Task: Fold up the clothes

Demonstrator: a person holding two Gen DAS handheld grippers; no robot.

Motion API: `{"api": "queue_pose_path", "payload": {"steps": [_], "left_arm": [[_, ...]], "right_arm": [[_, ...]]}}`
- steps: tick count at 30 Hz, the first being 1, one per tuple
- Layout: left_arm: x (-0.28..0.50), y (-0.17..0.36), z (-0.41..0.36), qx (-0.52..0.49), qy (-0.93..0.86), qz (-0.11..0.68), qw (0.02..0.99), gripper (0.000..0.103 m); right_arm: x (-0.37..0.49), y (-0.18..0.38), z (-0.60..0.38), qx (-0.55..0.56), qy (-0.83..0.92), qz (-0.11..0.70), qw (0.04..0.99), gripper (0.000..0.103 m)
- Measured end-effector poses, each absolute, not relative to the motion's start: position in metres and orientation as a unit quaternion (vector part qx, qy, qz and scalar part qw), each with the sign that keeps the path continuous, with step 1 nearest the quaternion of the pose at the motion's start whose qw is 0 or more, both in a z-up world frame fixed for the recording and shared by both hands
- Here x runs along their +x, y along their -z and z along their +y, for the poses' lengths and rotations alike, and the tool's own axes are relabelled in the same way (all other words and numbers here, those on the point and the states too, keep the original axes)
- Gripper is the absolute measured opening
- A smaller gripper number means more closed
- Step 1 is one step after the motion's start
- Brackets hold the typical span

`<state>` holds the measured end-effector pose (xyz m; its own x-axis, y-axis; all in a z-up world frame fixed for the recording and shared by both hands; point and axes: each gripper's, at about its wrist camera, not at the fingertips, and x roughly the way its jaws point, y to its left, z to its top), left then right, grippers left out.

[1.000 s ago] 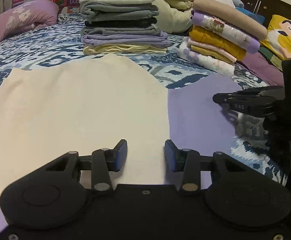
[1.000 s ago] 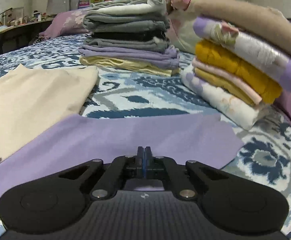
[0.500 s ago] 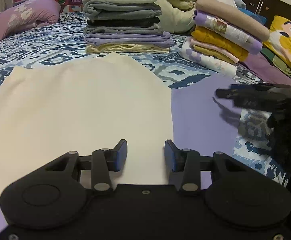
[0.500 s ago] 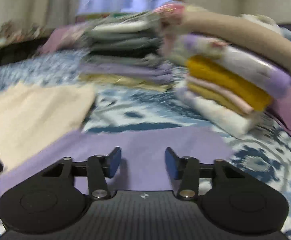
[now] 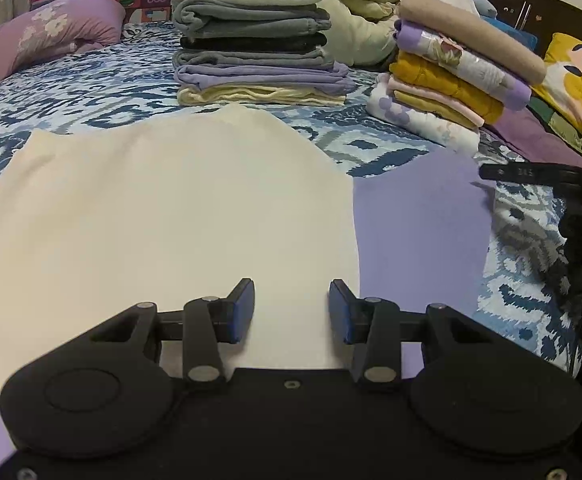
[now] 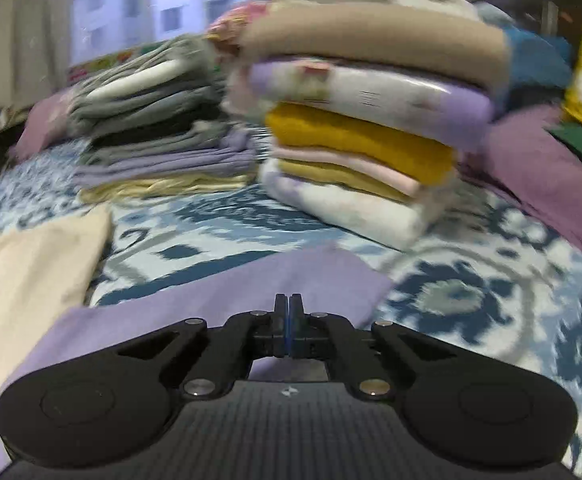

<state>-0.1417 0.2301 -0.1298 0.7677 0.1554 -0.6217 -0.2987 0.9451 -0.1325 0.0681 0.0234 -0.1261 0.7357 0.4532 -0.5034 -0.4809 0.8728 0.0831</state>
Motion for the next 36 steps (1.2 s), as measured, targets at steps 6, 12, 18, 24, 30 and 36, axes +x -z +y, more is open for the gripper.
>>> {"api": "queue_pose_path", "payload": {"steps": [6,12,18,24,30,36], "left_arm": [[-0.141,0.130,0.229,-0.110,-0.121,0.320,0.933,0.040],[-0.140,0.132,0.231,-0.111,-0.122,0.321,0.933,0.040],[-0.141,0.132,0.233,-0.112,-0.124,0.321,0.932,0.040],[-0.141,0.131,0.232,-0.110,-0.125,0.321,0.932,0.040],[-0.140,0.133,0.229,-0.106,-0.125,0.323,0.932,0.040],[-0.140,0.133,0.231,-0.106,-0.124,0.323,0.932,0.040]], "right_arm": [[0.050,0.130,0.052,-0.076,-0.317,0.248,0.912,0.049],[0.052,0.144,0.084,-0.141,-0.335,0.277,0.890,0.002],[0.064,0.132,0.052,-0.058,-0.293,0.288,0.910,0.002],[0.064,0.127,0.029,-0.036,-0.253,0.261,0.931,0.010],[0.050,0.139,0.070,-0.110,-0.321,0.266,0.902,0.035],[0.064,0.142,0.069,-0.073,-0.325,0.306,0.892,0.002]]}}
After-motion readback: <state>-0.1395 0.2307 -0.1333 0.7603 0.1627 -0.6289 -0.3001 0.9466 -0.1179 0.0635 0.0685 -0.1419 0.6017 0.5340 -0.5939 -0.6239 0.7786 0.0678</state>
